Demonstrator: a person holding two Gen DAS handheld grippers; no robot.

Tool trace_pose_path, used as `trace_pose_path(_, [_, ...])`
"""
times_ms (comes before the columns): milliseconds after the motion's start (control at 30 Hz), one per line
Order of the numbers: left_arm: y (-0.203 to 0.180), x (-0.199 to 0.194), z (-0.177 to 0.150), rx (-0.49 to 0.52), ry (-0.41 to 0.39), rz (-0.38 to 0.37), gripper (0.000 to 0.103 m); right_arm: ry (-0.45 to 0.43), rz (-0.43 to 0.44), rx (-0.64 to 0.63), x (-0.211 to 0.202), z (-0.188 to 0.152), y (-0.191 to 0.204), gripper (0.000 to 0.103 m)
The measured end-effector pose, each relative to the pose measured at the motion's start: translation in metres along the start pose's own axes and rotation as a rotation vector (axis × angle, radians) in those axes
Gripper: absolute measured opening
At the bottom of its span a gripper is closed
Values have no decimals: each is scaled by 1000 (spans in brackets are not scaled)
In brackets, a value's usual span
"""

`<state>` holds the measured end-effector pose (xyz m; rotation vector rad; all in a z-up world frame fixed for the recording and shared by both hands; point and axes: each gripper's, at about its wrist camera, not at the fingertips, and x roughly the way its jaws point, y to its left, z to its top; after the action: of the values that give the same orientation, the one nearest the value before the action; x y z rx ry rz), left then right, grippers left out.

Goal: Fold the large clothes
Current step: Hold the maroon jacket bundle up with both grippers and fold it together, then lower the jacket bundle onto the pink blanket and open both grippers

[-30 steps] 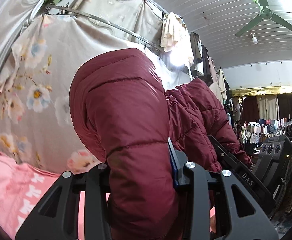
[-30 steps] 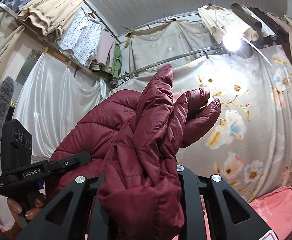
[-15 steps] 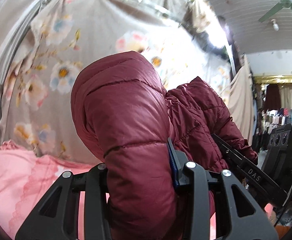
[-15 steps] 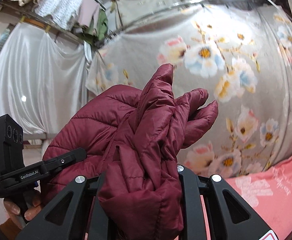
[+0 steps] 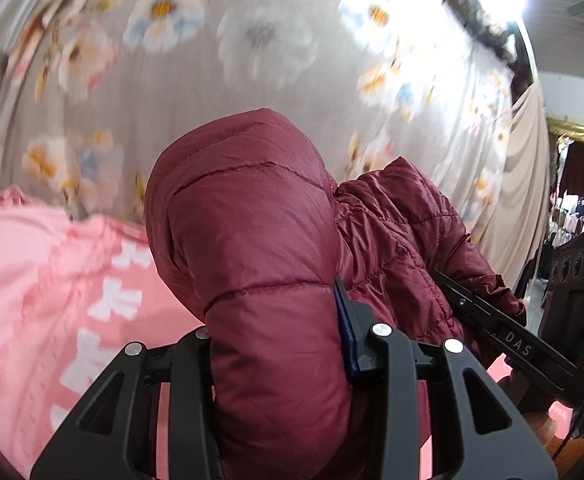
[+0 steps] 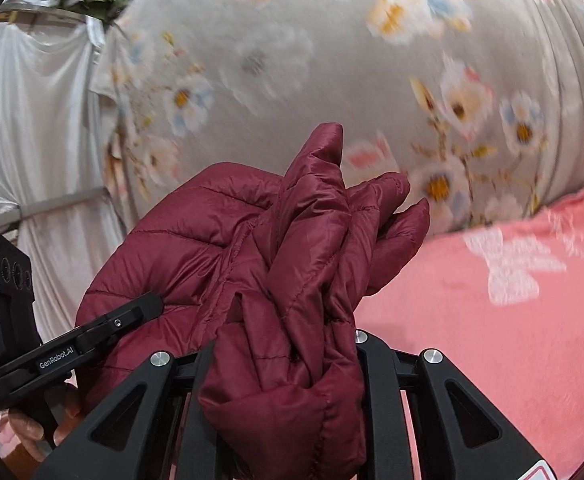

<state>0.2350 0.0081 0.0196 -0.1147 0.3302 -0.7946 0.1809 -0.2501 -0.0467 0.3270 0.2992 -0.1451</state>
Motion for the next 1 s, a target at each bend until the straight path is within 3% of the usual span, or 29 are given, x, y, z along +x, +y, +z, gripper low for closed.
trace_pose_path(200, [14,52,-46,5,127,43,36,112,-60,39,35,-45,-33,17])
trace_pose_path(500, [38,77,-85,-27,173,65,38,275,-62,133,74,-83,-69,18])
trace_pose_path(667, [48,71,-99,-76,202,87,45,347,-46,132,83,-89,-71,27])
trace_pose_path(700, [51,68,-100,-97,210,87,46,356,-39,135,82,-89,-71,33])
trace_pose_path(767, [58,59,-106,-156,236,79,56,366,-31,144,75,-90,-75,41])
trace_pose_path(800, [61,55,-108,-179,251,67,59,370,-31,152,72,-91,-78,50])
trace_pose_path(867, [68,45,-114,-226,282,57,81,370,-29,191,64,-91,-86,61])
trace_pose_path(933, [78,33,-116,-290,304,60,93,366,-8,250,62,-89,-96,68])
trace_pose_path(1000, [93,22,-113,-383,294,40,96,370,-8,323,68,-85,-109,73])
